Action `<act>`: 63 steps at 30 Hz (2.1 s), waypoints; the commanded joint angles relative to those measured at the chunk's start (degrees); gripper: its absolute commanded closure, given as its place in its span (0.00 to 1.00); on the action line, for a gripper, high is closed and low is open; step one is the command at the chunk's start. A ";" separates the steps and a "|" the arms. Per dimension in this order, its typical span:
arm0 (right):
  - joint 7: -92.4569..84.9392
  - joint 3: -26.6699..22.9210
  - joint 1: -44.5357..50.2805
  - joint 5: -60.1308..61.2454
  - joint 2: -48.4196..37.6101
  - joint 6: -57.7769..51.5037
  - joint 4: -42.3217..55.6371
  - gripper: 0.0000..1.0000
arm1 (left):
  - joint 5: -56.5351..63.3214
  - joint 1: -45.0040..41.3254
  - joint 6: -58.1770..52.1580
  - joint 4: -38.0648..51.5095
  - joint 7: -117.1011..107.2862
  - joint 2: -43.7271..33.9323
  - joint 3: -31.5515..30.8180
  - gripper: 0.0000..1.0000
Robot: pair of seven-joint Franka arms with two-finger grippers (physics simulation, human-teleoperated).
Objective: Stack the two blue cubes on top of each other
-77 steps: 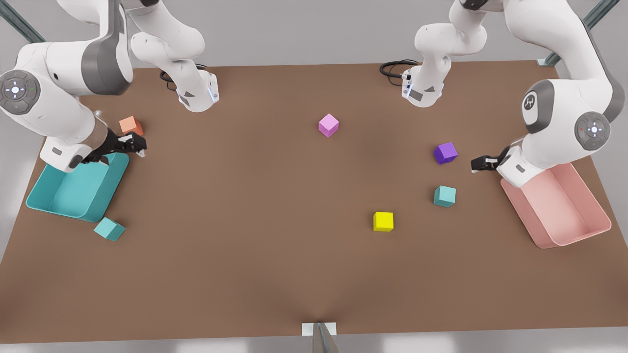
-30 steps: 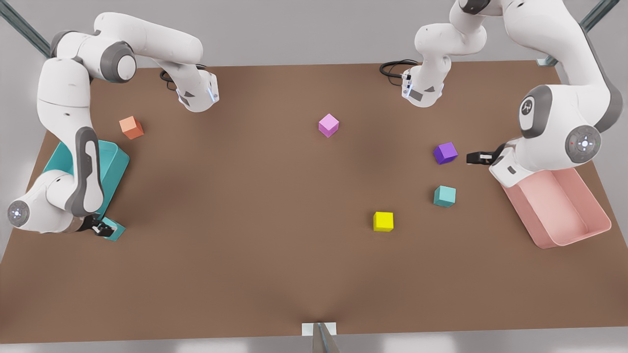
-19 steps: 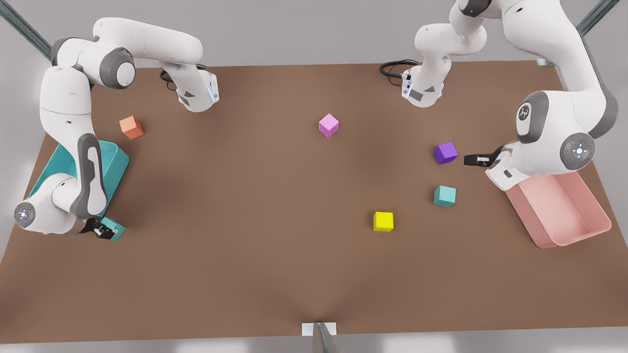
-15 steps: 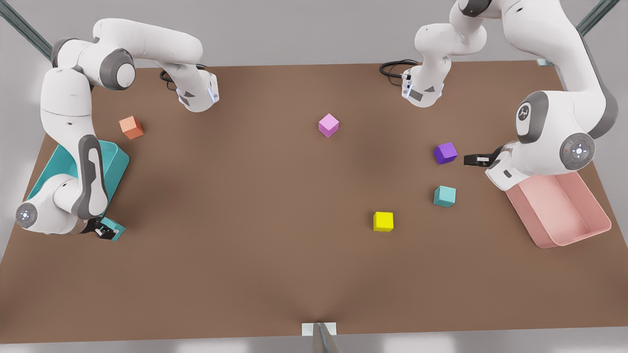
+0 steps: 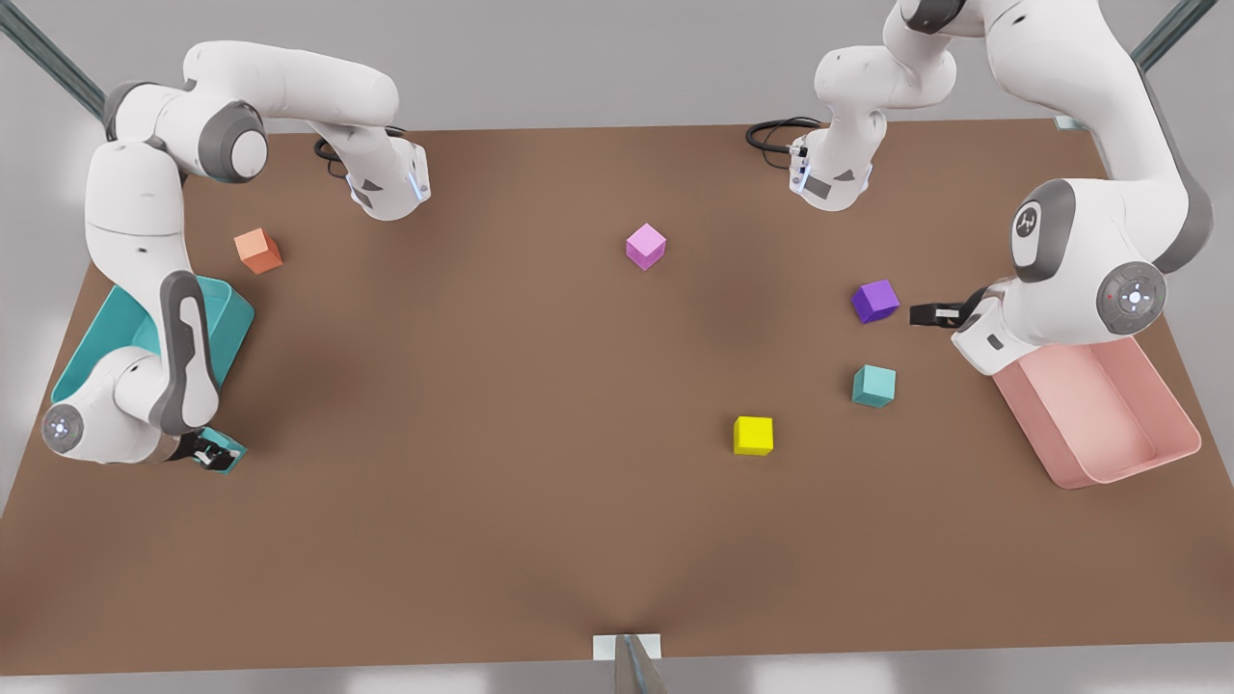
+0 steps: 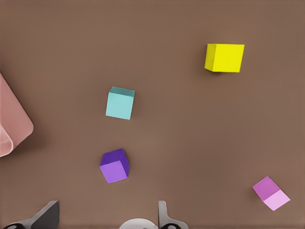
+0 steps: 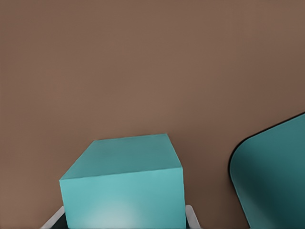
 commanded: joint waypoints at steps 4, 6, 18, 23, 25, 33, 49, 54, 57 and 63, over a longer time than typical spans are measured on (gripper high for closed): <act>-0.58 0.05 -0.08 0.42 0.57 0.53 0.67 0.12 | 0.03 0.00 -0.08 0.02 -0.02 -0.05 -0.02 0.00; -0.58 0.05 -0.17 0.33 1.01 0.53 1.20 0.12 | 0.03 0.00 0.01 0.02 -0.02 0.04 -0.02 0.00; -0.76 0.40 -0.17 0.42 1.36 0.45 1.82 0.21 | -0.06 0.00 -0.08 0.02 -0.02 0.04 -0.02 0.00; -0.50 0.66 0.27 0.51 1.18 -0.26 1.82 0.22 | -0.06 0.00 -0.08 0.02 -0.10 0.04 -0.02 0.00; -1.02 0.75 0.18 0.42 1.18 -0.34 1.82 0.27 | -0.06 -0.09 -0.08 0.02 -0.10 0.03 -0.02 0.00; -0.32 0.93 5.19 2.62 -1.71 -5.62 2.70 0.28 | 0.03 -0.18 -0.08 0.02 -0.10 -0.05 -0.02 0.00; 49.68 0.93 49.40 11.32 3.12 -6.67 16.76 0.27 | 1.96 0.00 42.99 -26.08 11.85 4.25 0.15 0.00; 58.48 0.93 57.05 11.23 6.11 -4.39 20.36 0.27 | 2.05 0.53 43.25 -27.31 18.79 6.27 0.15 0.00; 59.18 0.93 59.16 11.32 8.30 -0.70 21.07 0.28 | 2.05 0.79 45.62 -27.31 19.93 7.77 0.15 0.00; 59.88 1.01 62.76 12.64 10.59 4.58 20.98 0.14 | 2.05 1.14 46.59 -28.28 21.08 9.35 0.15 0.00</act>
